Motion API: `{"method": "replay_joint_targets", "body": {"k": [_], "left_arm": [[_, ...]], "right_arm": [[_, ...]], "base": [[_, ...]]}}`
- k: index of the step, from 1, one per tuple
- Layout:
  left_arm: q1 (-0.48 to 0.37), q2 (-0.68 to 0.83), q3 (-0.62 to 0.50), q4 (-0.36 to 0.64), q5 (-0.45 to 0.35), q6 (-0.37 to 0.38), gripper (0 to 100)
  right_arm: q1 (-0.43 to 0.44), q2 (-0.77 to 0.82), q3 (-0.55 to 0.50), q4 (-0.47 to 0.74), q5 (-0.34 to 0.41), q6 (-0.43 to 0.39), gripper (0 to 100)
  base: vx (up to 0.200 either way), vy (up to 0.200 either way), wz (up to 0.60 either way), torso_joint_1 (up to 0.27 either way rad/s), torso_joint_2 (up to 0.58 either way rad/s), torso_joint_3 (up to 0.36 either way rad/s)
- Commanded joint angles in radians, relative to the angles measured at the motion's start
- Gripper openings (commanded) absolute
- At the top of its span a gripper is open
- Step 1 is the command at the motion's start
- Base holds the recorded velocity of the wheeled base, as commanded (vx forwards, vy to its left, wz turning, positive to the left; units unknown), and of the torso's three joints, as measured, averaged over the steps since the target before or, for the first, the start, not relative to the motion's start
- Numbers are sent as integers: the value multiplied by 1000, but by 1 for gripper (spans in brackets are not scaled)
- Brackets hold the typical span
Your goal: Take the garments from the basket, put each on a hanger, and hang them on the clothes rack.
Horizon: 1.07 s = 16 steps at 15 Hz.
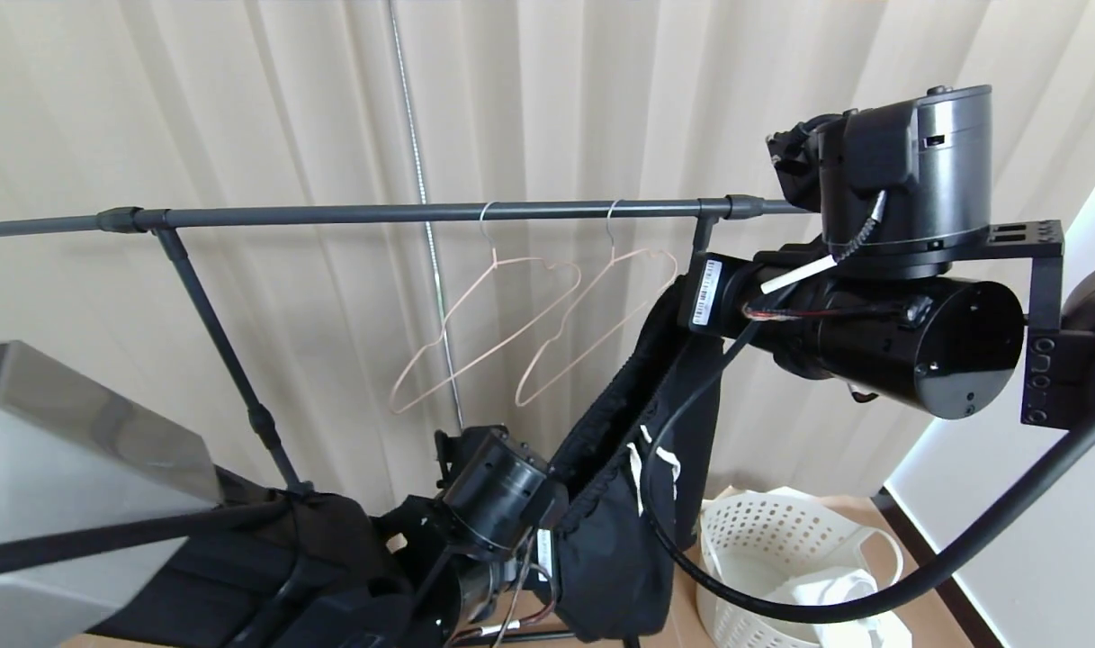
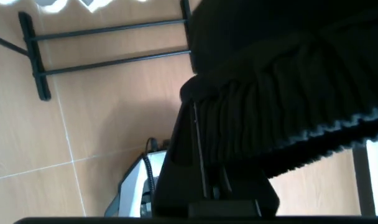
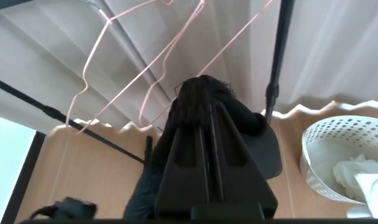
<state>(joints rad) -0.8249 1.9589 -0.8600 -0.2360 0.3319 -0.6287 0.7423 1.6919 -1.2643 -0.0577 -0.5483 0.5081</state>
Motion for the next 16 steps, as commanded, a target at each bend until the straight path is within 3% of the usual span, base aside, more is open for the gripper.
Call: {"method": "replay_joint_targets", "body": {"k": [1,8,13,16], "left_arm": [[52,-109,-27,32,2,29,0],[142,-199,-140,129,10,83,0],[182,-213,-129,182,96,142,0],[224,-233,-94,182,104,152,0]], "right_arm": [[-4,-28,54,6,-22,-13,0],[-4,9,158,12,-65,-97,0],[-20,35,181,12,-156,-169,0],[-115,35,187,10,-197,-184,0]], "base": [[0,0,0,0,0,0],[0,0,0,0,0,0],[0,0,0,0,0,0],[0,0,0,0,0,0]]}}
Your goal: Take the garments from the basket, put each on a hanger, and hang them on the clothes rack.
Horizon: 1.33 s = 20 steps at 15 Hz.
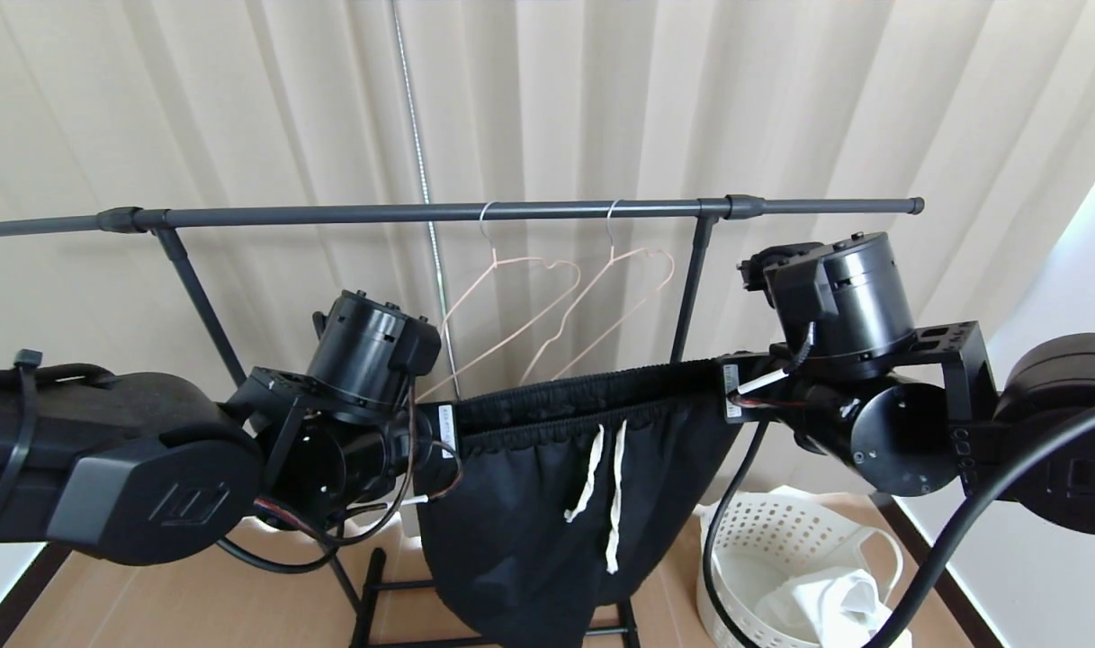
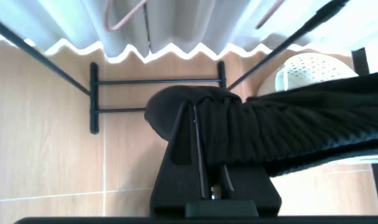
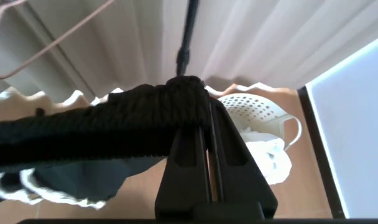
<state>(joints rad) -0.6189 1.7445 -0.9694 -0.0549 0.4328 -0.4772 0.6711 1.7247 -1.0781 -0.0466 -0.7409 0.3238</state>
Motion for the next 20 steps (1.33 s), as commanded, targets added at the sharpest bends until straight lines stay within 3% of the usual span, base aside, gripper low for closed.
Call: {"method": "replay_joint_targets", "body": {"k": [1,3,6,9,11,13,16,19,20], "left_arm": [[31,-25,26,1,3,0,0],[48,-40,41,0,1,5,0],[41,-48,27,-3,-8,8,0],[25,-22,-94,-5,-68,77,0],[25,43,-219,0,-118,126,0],[27,179,-439,17,-131,137,0],[28,306,-666,75,-216,137,0],[25,397,-809,75,-249,138,0],[25,399,-812,73,-249,137,0]], "right_arm": [[-79,3,1,-1,-3,0,0],[-131,-2,1,-1,3,-2,0],[-139,-11,18,1,14,-17,0],[-108,-85,109,2,57,-71,0],[-44,-165,195,10,103,-101,0],[64,-280,280,85,186,-112,0],[225,-350,294,177,255,-103,0],[395,-290,268,169,304,49,0],[401,-287,265,169,308,57,0]], "base": [[0,0,0,0,0,0],[0,0,0,0,0,0],[0,0,0,0,0,0],[0,0,0,0,0,0],[0,0,0,0,0,0],[0,0,0,0,0,0],[0,0,0,0,0,0],[0,0,0,0,0,0],[0,0,0,0,0,0]]}}
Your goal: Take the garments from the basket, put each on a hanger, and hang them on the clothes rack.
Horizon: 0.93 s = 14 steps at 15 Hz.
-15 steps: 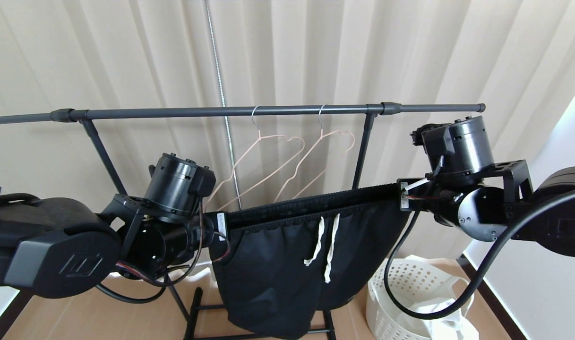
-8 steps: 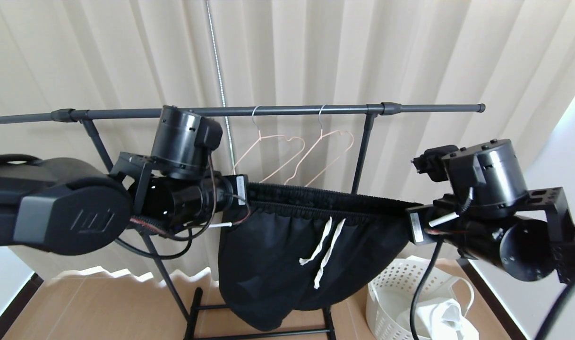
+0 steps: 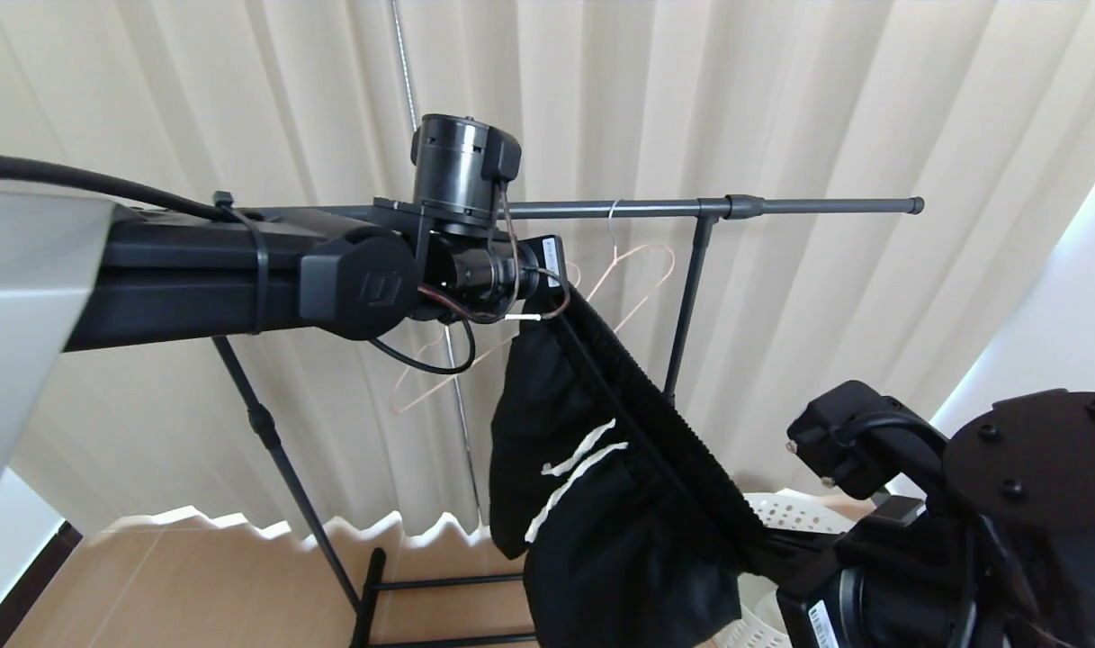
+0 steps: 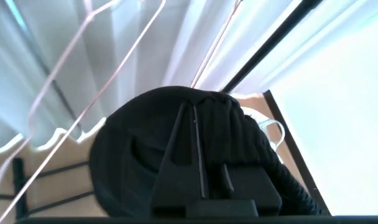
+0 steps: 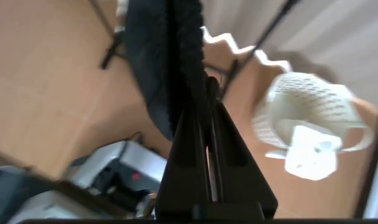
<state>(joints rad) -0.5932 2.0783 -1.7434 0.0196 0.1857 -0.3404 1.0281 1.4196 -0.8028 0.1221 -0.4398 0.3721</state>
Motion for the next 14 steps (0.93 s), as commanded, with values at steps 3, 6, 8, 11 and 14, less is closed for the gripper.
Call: {"method": "replay_joint_targets", "body": {"k": [3,6,8,11,14], "left_arm": [[0,83,-57,-3,-37,-5,0],[-2,80,-54,-1,-37,-5,0],[0,80,-50,0,-37,-5,0],[9,39,-27,23,-35,-3,0],[39,-66,31,126,-31,18,0]], "right_arm": [[116,159,-99,-58,30,182,0],[122,179,-105,-160,32,209,0],[122,173,-101,-159,30,220,0],[53,145,-36,-130,-8,203,0],[-155,153,-38,-73,-59,110,0]], "base": [[0,0,0,0,0,0],[0,0,0,0,0,0],[0,0,0,0,0,0],[0,0,0,0,0,0],[0,0,0,0,0,0]]}}
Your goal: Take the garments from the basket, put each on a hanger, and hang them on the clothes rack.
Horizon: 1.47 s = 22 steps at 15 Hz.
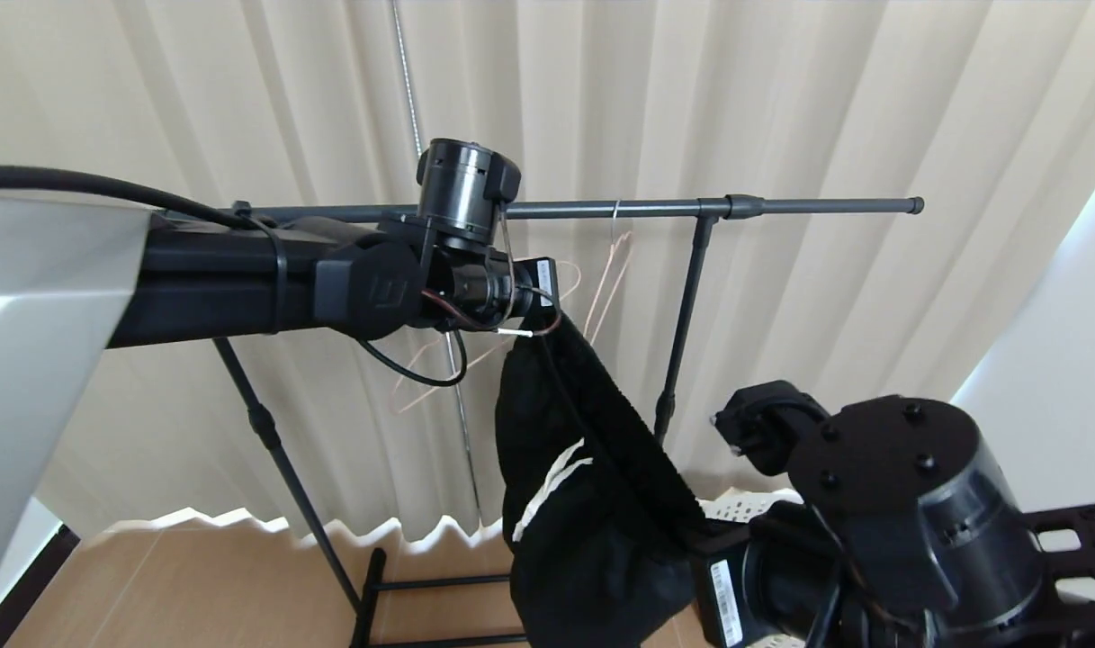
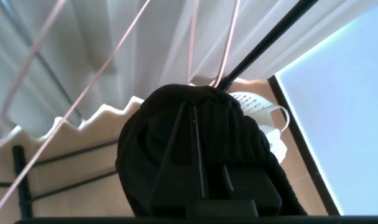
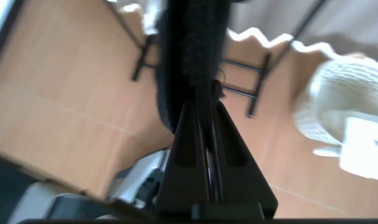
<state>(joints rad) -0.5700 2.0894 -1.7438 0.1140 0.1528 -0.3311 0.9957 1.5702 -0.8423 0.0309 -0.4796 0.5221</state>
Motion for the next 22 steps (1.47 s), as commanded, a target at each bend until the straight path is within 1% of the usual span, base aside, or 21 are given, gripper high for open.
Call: {"method": "replay_joint_targets", "body": {"k": [1,2,3,4,6,7,8,9,10,11,12,14,16,17,18,19,20,22], "left_arm": [[25,-114,58,75,5,30,0],[32,-146,90,101,7,55,0],[47,-224,184,127,5,124,0],[50,-287,274,127,5,170,0],[33,-379,441,124,7,230,0],[2,-419,532,121,5,251,0],[2,-419,532,121,5,251,0],[-79,-451,662,115,5,256,0],[-136,-450,696,101,7,247,0],[-189,-445,713,90,2,222,0],[-248,-431,710,82,2,173,0],[-335,-362,673,41,7,46,0],[-375,-299,613,18,7,-80,0],[-378,-290,598,18,7,-106,0],[-381,-272,558,18,5,-163,0],[-381,-272,558,18,5,-163,0],[-381,-270,555,18,8,-171,0],[-375,-276,563,27,30,-169,0]], "right_arm": [[-198,16,-21,11,-19,-83,0],[-250,40,-49,3,-19,-114,0],[-338,113,-149,-22,-19,-139,0],[-376,180,-250,-19,-19,-140,0],[-402,301,-429,-12,-21,-142,0],[-405,366,-518,-12,-21,-142,0],[-405,366,-518,-12,-21,-142,0],[-408,470,-667,-14,-21,-142,0],[-408,505,-725,-14,-19,-142,0],[-408,530,-770,-14,-19,-140,0],[-405,547,-799,-16,-17,-140,0],[-391,557,-822,-22,-11,-137,0],[-370,557,-824,-26,-10,-126,0],[-367,557,-824,-25,-10,-123,0],[-356,557,-822,-25,-10,-114,0],[-356,557,-822,-25,-10,-114,0],[-356,551,-819,-19,-10,-91,0],[-356,547,-807,-16,-14,-80,0]], "base": [[0,0,0,0,0,0],[0,0,0,0,0,0],[0,0,0,0,0,0],[0,0,0,0,0,0],[0,0,0,0,0,0],[0,0,0,0,0,0],[0,0,0,0,0,0],[0,0,0,0,0,0],[0,0,0,0,0,0],[0,0,0,0,0,0],[0,0,0,0,0,0],[0,0,0,0,0,0],[0,0,0,0,0,0],[0,0,0,0,0,0],[0,0,0,0,0,0],[0,0,0,0,0,0],[0,0,0,0,0,0],[0,0,0,0,0,0]]}}
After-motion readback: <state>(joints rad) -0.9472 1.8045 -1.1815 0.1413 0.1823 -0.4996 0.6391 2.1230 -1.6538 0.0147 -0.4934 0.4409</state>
